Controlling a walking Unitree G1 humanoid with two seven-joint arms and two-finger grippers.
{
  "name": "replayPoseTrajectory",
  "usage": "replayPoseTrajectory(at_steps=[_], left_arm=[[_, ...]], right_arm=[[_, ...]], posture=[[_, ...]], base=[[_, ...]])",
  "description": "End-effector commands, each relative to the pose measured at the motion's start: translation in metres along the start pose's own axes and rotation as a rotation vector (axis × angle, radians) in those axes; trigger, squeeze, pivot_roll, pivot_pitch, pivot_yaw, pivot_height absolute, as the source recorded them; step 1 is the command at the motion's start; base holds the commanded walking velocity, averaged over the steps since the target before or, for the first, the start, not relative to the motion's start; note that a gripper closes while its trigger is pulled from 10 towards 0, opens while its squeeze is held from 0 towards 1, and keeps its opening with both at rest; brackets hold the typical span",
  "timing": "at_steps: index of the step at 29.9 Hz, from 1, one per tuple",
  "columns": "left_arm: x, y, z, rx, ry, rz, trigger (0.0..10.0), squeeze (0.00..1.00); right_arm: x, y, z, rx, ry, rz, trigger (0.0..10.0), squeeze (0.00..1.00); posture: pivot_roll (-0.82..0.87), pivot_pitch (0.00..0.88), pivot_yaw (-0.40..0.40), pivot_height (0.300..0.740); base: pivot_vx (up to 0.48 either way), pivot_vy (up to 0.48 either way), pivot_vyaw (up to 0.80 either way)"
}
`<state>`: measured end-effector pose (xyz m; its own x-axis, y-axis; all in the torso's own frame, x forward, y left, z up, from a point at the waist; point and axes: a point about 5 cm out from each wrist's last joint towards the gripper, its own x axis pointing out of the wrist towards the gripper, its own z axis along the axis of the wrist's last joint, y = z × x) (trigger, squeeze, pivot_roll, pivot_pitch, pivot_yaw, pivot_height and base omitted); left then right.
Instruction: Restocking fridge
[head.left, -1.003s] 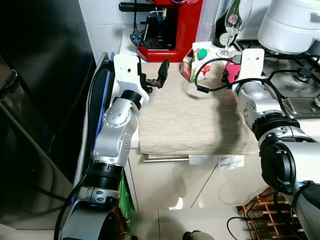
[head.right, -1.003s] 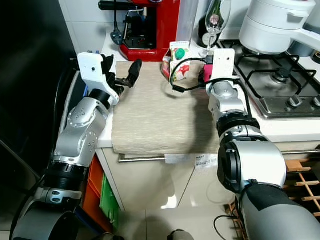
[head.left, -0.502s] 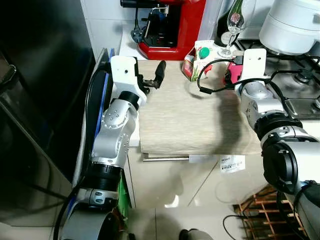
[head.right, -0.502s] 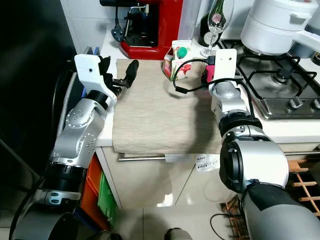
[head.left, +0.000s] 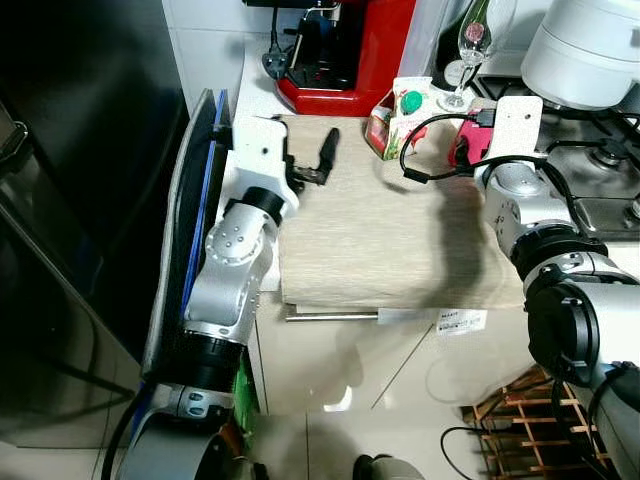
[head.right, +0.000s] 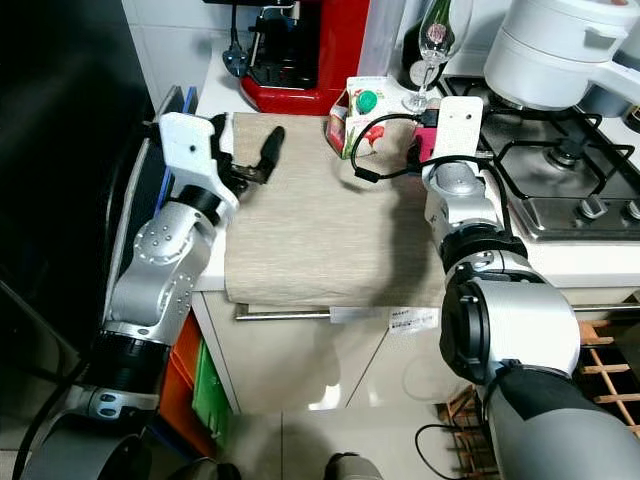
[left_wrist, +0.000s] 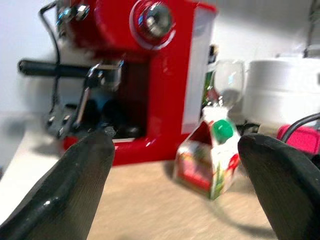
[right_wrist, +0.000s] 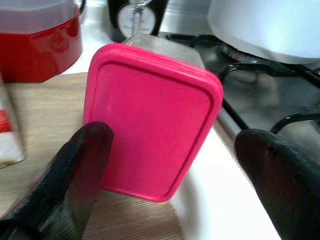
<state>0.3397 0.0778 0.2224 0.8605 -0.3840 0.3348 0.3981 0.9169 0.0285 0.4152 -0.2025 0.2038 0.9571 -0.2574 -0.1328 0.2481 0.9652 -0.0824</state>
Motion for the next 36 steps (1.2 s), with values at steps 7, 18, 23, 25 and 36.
replayPoseTrajectory(at_steps=[7,18,23,25,36], left_arm=[[-0.002,-0.008,-0.002,0.008,0.028,-0.038,10.0,0.00],[-0.023,-0.058,-0.001,-0.112,0.076,-0.482,10.0,0.00],[-0.021,-0.054,-0.001,-0.103,0.088,-0.463,10.0,0.00],[-0.020,-0.053,0.000,-0.109,0.081,-0.430,10.0,0.00],[-0.016,-0.042,-0.013,-0.202,0.109,-0.183,10.0,0.00]], right_arm=[[0.001,-0.002,0.005,0.055,0.010,0.019,0.0,0.00],[0.001,0.003,0.005,0.077,0.017,0.049,0.0,0.00],[0.000,0.005,0.010,0.068,-0.020,0.061,0.0,0.00],[0.000,0.007,0.018,0.068,-0.060,0.066,0.0,0.00],[-0.011,0.000,0.009,-0.039,-0.322,0.000,10.0,0.00]], posture=[[-0.12,0.081,-0.040,0.735],[-0.12,0.094,-0.038,0.735],[-0.13,0.098,-0.033,0.735],[-0.13,0.100,-0.031,0.735],[-0.20,0.081,0.019,0.735]], base=[[0.000,-0.186,0.00],[0.000,0.000,0.00],[0.000,0.000,0.00],[0.000,0.000,0.00],[0.000,0.000,0.00]])
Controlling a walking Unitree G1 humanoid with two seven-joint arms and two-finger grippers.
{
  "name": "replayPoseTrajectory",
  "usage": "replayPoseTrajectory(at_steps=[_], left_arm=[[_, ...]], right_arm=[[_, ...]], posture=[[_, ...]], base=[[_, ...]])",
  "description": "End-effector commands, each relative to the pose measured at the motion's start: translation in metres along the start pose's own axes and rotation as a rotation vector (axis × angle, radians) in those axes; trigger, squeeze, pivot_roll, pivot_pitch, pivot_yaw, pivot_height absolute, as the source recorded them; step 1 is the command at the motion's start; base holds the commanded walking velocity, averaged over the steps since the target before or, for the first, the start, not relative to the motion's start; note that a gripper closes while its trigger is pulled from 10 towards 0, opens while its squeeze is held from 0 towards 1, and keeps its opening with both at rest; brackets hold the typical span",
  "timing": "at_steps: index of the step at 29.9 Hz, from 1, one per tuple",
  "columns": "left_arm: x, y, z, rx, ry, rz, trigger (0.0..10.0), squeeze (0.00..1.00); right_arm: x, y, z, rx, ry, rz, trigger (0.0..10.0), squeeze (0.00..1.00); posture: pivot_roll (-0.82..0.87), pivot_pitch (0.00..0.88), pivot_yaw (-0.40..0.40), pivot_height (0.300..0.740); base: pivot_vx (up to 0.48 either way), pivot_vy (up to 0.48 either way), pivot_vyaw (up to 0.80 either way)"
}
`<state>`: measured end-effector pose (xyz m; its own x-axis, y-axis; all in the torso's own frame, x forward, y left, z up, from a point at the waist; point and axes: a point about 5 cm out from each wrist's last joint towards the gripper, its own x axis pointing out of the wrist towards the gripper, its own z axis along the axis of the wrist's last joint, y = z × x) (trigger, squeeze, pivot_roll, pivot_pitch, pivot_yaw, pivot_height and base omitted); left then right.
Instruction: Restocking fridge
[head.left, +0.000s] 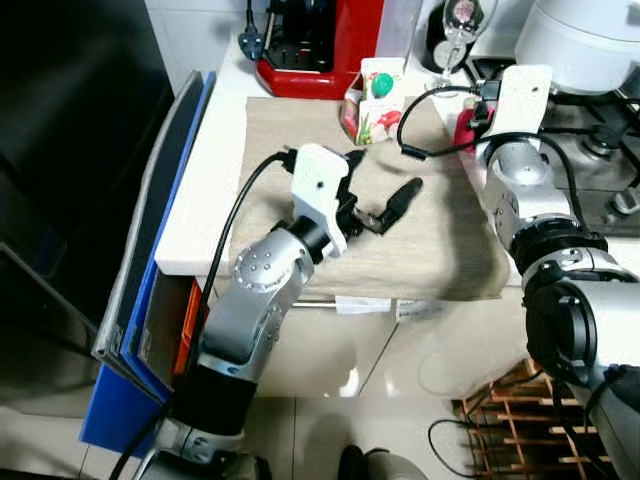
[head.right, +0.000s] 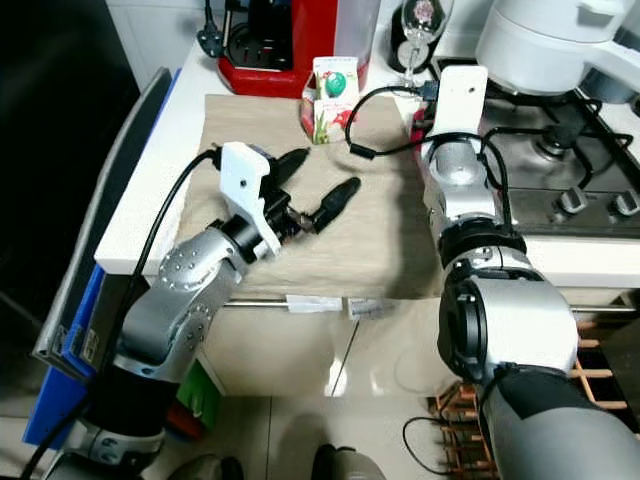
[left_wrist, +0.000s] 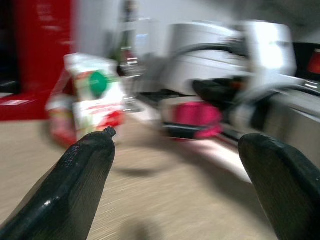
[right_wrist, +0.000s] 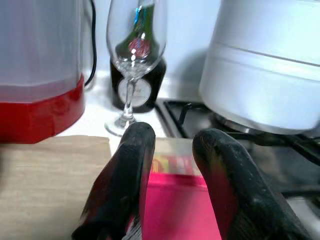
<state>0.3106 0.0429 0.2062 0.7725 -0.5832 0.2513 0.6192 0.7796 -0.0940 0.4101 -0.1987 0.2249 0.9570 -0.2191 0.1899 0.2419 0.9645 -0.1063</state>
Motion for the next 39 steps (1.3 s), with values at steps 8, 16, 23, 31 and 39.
replayPoseTrajectory(at_steps=[8,16,23,31,39], left_arm=[[0.010,0.004,-0.009,-0.024,0.030,0.057,10.0,0.00],[0.020,0.020,-0.003,-0.012,0.007,0.114,10.0,0.00],[0.023,0.022,-0.002,-0.011,-0.010,0.129,10.0,0.00],[0.015,0.025,-0.024,-0.076,0.033,0.275,10.0,0.00],[0.009,0.028,-0.028,-0.070,0.034,0.307,10.0,0.00]], right_arm=[[-0.036,-0.007,-0.043,0.002,-0.002,0.019,10.0,0.00],[-0.044,0.013,-0.051,0.080,0.071,0.143,10.0,0.00],[-0.048,0.015,-0.029,0.071,-0.055,0.157,10.0,0.16],[-0.059,-0.003,0.016,0.009,-0.285,0.089,10.0,1.00],[-0.064,-0.001,0.012,0.005,-0.257,0.103,10.0,1.00]], posture=[[-0.23,0.057,0.043,0.735],[-0.24,0.050,0.054,0.735],[-0.25,0.042,0.067,0.735],[-0.26,0.014,0.049,0.735],[-0.25,0.015,0.023,0.735]], base=[[0.000,0.000,0.00],[0.000,0.000,0.00],[0.000,0.000,0.00],[0.000,0.000,0.00],[0.000,0.000,0.00]])
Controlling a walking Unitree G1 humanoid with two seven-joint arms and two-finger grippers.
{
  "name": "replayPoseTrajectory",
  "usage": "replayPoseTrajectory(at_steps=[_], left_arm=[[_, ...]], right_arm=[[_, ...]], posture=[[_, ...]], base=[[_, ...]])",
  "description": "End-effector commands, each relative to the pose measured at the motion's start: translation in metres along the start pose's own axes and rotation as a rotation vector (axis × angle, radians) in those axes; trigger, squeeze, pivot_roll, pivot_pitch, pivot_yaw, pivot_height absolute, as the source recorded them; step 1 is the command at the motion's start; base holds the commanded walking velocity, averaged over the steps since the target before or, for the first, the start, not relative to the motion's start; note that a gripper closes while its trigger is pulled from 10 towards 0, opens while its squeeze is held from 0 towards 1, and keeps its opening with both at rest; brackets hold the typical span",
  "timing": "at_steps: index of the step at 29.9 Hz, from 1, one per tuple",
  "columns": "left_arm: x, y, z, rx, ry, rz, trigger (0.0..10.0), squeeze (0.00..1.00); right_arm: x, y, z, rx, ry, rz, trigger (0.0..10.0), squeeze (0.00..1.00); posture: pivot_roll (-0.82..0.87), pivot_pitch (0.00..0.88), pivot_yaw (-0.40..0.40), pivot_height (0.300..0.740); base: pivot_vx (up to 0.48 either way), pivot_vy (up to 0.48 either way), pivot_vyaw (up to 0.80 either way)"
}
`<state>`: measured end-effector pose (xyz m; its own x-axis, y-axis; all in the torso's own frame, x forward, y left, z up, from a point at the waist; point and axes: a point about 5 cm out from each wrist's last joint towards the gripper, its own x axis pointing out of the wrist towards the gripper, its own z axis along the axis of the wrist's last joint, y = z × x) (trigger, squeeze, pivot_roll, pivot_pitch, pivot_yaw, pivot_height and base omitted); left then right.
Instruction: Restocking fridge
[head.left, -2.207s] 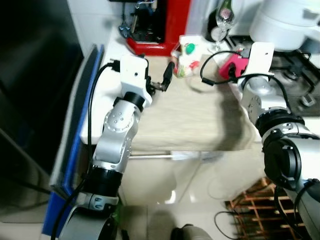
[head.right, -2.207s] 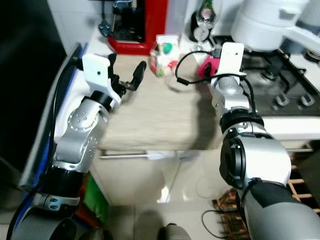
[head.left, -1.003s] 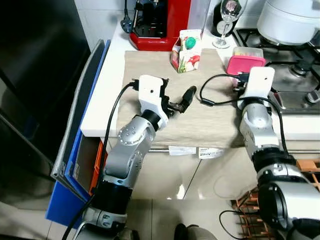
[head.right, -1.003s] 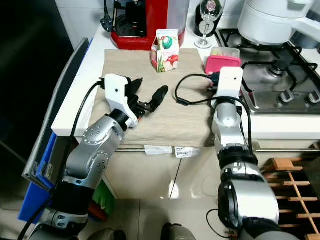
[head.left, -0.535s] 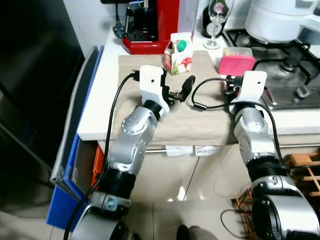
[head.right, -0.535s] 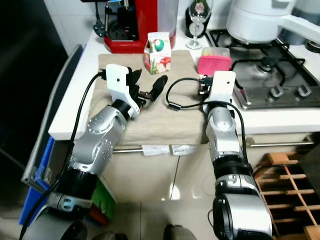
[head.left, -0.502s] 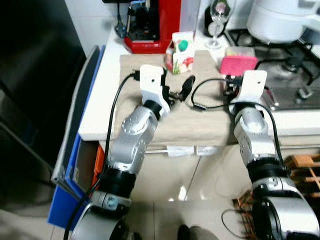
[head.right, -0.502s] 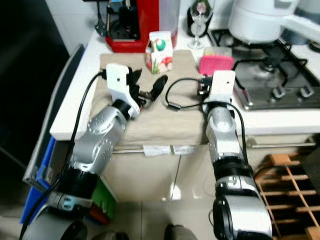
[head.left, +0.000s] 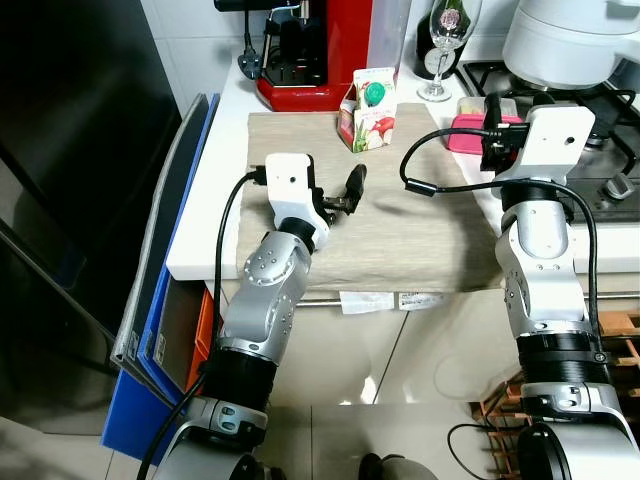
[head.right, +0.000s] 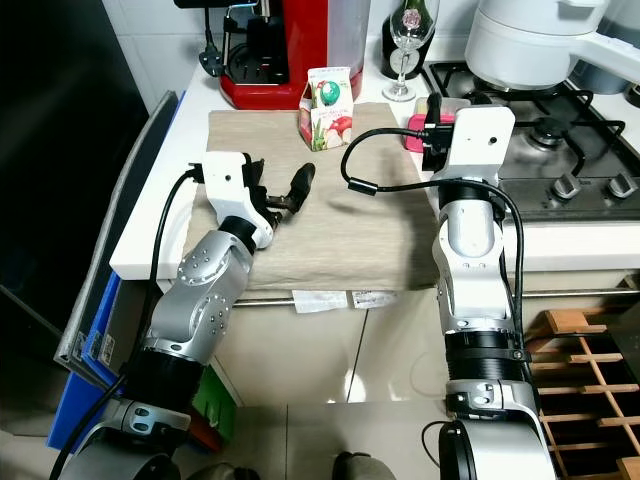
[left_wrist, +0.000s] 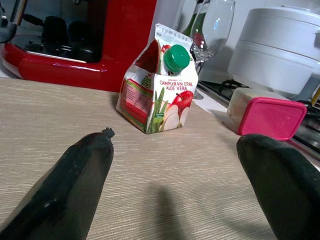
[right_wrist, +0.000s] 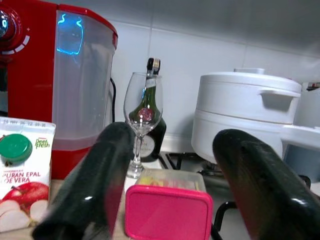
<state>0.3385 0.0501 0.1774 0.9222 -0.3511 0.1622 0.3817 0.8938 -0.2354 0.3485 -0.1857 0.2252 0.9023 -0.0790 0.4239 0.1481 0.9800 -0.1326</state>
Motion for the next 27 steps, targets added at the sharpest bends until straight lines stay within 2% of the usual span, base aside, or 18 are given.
replayPoseTrajectory(at_steps=[1,8,9,14,19,20,21,22,27], left_arm=[[-0.001,0.002,0.002,0.012,-0.011,0.019,10.0,0.00],[-0.001,0.004,0.002,0.011,-0.013,0.029,10.0,0.00],[-0.002,0.004,0.003,0.047,-0.022,0.028,10.0,0.00],[-0.003,0.007,0.004,0.082,-0.022,0.043,10.0,0.00],[-0.003,0.012,0.020,0.124,-0.086,0.050,10.0,0.00],[0.000,0.014,0.027,0.134,-0.104,0.048,10.0,0.00],[0.000,0.014,0.028,0.138,-0.108,0.048,10.0,0.00],[0.000,0.015,0.029,0.134,-0.110,0.048,10.0,0.00],[0.001,0.017,0.032,0.128,-0.124,0.040,10.0,0.00]], right_arm=[[-0.001,0.002,0.001,0.002,0.004,0.004,10.0,1.00],[-0.002,0.002,0.000,-0.001,0.011,0.002,10.0,1.00],[-0.007,-0.005,-0.008,-0.033,0.062,-0.021,10.0,0.00],[-0.016,-0.008,-0.013,-0.032,0.095,-0.029,10.0,0.00],[-0.029,-0.008,-0.019,-0.009,0.136,-0.039,10.0,0.00],[-0.033,-0.008,-0.023,-0.001,0.143,-0.046,10.0,0.30],[-0.034,-0.007,-0.023,0.003,0.138,-0.048,10.0,0.30],[-0.035,-0.006,-0.022,0.005,0.128,-0.050,10.0,1.00],[-0.033,-0.001,-0.020,0.035,0.122,-0.054,10.0,1.00]], posture=[[-0.25,0.015,0.023,0.735],[-0.25,0.015,0.023,0.735],[-0.25,0.032,0.027,0.735],[-0.24,0.039,0.027,0.735],[-0.21,0.051,0.025,0.735],[-0.20,0.059,0.034,0.735],[-0.20,0.061,0.036,0.735],[-0.20,0.061,0.037,0.735],[-0.19,0.063,0.041,0.735]], base=[[0.000,0.000,0.00],[0.000,0.000,0.00],[0.000,0.000,0.00],[0.000,0.000,0.00],[0.000,0.000,0.00],[0.000,0.000,0.00],[0.000,0.000,0.00],[0.000,0.000,0.00],[0.000,0.000,0.00]])
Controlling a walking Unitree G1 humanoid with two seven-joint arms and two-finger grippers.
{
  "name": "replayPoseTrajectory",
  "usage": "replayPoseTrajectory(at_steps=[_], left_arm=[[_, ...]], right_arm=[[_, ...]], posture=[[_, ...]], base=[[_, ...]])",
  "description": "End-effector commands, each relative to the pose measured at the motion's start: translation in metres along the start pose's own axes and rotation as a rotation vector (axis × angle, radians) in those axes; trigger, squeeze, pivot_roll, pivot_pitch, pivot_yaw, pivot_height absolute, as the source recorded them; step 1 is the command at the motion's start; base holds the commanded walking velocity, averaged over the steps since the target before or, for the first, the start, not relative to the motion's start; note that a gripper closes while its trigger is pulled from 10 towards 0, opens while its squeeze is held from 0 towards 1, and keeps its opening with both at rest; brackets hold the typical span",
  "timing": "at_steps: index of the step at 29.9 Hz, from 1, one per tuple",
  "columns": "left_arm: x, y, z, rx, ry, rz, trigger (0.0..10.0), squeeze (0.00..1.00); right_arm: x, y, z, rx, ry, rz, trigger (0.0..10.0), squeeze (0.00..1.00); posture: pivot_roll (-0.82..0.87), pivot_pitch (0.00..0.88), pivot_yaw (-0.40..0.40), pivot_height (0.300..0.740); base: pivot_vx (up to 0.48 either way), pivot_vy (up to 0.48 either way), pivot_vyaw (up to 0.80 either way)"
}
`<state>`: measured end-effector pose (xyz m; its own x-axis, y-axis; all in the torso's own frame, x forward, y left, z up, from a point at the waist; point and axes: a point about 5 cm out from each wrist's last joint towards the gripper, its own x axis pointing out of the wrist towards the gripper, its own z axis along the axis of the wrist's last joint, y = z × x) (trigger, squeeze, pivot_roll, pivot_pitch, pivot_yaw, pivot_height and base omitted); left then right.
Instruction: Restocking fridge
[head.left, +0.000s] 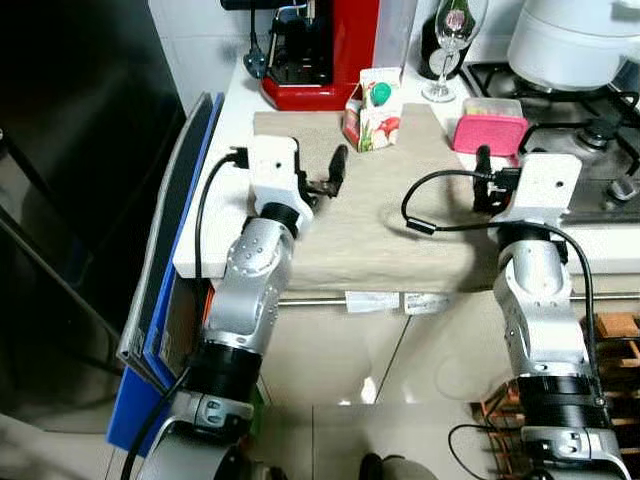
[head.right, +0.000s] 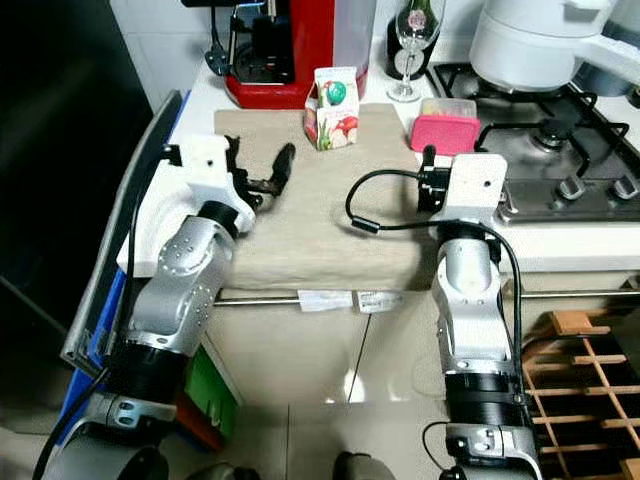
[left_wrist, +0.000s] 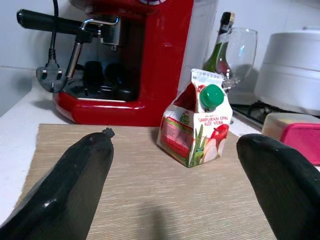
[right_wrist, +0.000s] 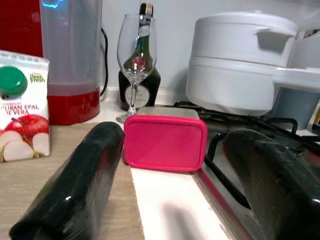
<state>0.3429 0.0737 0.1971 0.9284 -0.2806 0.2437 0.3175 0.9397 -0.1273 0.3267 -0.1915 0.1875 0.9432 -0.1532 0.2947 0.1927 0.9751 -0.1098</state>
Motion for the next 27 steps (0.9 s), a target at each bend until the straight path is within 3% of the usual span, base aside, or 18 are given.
replayPoseTrajectory(at_steps=[1,10,11,12,19,20,23,27], left_arm=[[0.002,-0.001,0.007,0.003,-0.031,-0.010,10.0,0.00],[0.006,-0.005,0.013,0.021,-0.043,-0.037,10.0,0.00],[0.007,-0.005,0.013,0.022,-0.041,-0.041,10.0,0.00],[0.008,-0.005,0.014,0.023,-0.039,-0.049,10.0,0.00],[0.015,-0.009,0.029,0.036,-0.068,-0.086,10.0,0.00],[0.016,-0.013,0.036,0.032,-0.072,-0.107,10.0,0.00],[0.017,-0.015,0.036,0.039,-0.050,-0.111,10.0,0.00],[0.024,-0.016,0.039,-0.040,-0.023,-0.116,10.0,0.00]], right_arm=[[0.001,0.003,0.006,0.030,-0.024,-0.001,10.0,1.00],[-0.009,0.020,-0.001,0.059,0.012,0.025,10.0,1.00],[-0.009,0.021,0.002,0.045,-0.008,0.024,10.0,0.59],[-0.007,0.022,0.012,0.025,-0.051,0.026,10.0,0.00],[-0.004,0.020,0.051,0.013,-0.140,0.014,10.0,0.00],[-0.008,0.015,0.064,0.024,-0.154,0.004,10.0,0.00],[-0.015,0.011,0.073,0.023,-0.160,-0.005,10.0,0.00],[-0.020,0.012,0.086,0.022,-0.191,-0.001,10.0,0.00]], posture=[[-0.19,0.063,0.041,0.735],[-0.17,0.074,0.069,0.735],[-0.17,0.074,0.077,0.735],[-0.17,0.071,0.083,0.735],[-0.19,0.064,0.100,0.735],[-0.19,0.066,0.104,0.735],[-0.20,0.065,0.111,0.735],[-0.23,0.072,0.118,0.735]], base=[[0.000,0.000,0.00],[0.449,0.000,0.00],[0.450,0.000,0.00],[0.450,0.000,0.00],[0.434,0.000,0.00],[0.000,0.000,0.00],[0.000,0.000,0.00],[0.000,0.000,0.00]])
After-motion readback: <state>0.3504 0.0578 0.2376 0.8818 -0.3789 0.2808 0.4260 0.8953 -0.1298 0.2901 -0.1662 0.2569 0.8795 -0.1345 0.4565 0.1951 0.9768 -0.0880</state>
